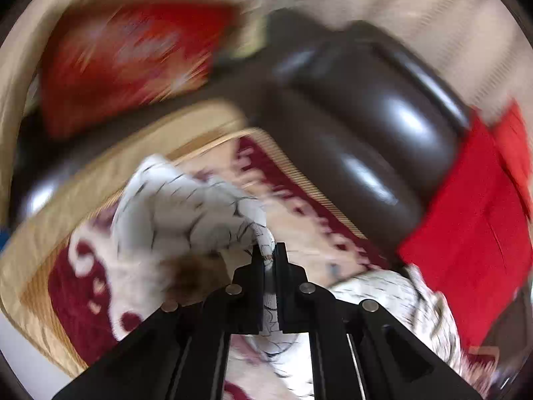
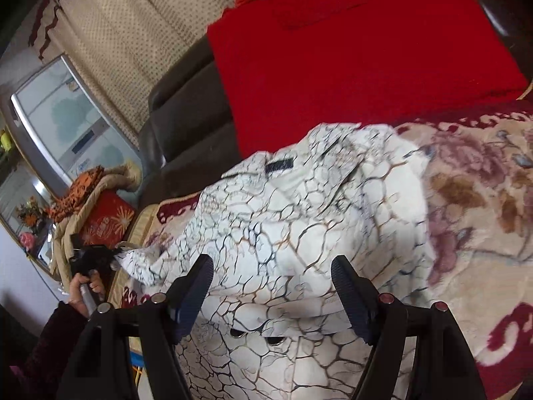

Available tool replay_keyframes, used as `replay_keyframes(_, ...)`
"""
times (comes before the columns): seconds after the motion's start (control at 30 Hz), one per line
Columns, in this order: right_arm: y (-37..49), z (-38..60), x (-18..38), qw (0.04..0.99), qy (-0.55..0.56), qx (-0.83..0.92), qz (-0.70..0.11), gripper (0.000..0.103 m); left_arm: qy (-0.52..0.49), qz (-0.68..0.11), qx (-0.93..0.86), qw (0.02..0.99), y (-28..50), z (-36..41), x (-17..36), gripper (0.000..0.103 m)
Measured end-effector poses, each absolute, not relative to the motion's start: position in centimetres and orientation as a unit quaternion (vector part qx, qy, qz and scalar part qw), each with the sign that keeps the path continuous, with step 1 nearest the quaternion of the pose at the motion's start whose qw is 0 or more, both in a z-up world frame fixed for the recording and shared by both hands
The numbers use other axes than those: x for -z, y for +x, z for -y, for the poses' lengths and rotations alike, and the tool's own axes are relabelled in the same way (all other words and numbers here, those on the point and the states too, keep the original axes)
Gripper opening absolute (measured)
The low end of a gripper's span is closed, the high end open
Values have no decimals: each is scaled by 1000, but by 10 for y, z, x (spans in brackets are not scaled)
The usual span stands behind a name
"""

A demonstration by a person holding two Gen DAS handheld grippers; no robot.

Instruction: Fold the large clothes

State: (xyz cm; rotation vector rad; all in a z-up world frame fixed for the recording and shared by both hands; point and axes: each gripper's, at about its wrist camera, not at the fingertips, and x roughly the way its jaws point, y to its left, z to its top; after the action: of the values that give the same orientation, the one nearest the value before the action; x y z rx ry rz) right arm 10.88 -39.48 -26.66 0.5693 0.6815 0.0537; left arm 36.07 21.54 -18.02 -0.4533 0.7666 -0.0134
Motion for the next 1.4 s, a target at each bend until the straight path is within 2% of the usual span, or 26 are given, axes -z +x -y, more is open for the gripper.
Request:
replay_keyframes(0.23, 86, 430, 253, 906, 303, 2, -296, 76, -53, -314, 160, 934, 315, -61, 96, 5)
replay_keyframes(0.33, 74, 448, 249, 907, 315, 16, -281, 76, 6, -302, 237, 923, 287, 12, 85, 5)
replay_keyframes(0.47, 58, 471, 245, 906, 330, 36, -265, 76, 81, -319, 336, 882, 243, 110, 96, 7)
replay_keyframes(0.5, 54, 478, 245, 905, 333, 41, -262, 76, 100, -323, 351, 873, 234, 126, 101, 12)
replay_keyframes(0.53, 50, 485, 244, 903, 338, 47, -259, 76, 120, -327, 372, 860, 219, 144, 108, 30)
replay_keyframes(0.57, 47, 489, 244, 902, 342, 50, -258, 77, 128, -325, 382, 855, 208, 151, 111, 54)
replay_keyframes(0.63, 41, 499, 245, 899, 351, 58, -255, 78, 135, -309, 392, 856, 194, 155, 117, 76)
replay_keyframes(0.7, 38, 505, 246, 897, 357, 62, -253, 80, 132, -301, 390, 860, 192, 147, 120, 77)
replay_keyframes(0.87, 53, 500, 255, 889, 366, 51, -270, 80, 120, -347, 282, 886, 227, 103, 141, 77)
replay_keyframes(1.03, 92, 467, 260, 889, 352, 10, -291, 80, 108, -397, 164, 896, 274, 52, 182, 77)
replay_keyframes(1.13, 120, 442, 267, 893, 327, -14, -309, 78, 135, -429, 115, 886, 289, 47, 218, 77)
replay_keyframes(1.27, 157, 418, 310, 868, 288, 5, -404, 77, 159, -467, 100, 864, 298, 56, 267, 77)
replay_keyframes(1.33, 166, 416, 333, 852, 272, 27, -447, 71, 158, -471, 95, 863, 296, 57, 278, 77)
replay_keyframes(1.4, 165, 409, 339, 857, 238, 40, -455, 66, 162, -461, 92, 867, 291, 58, 275, 77)
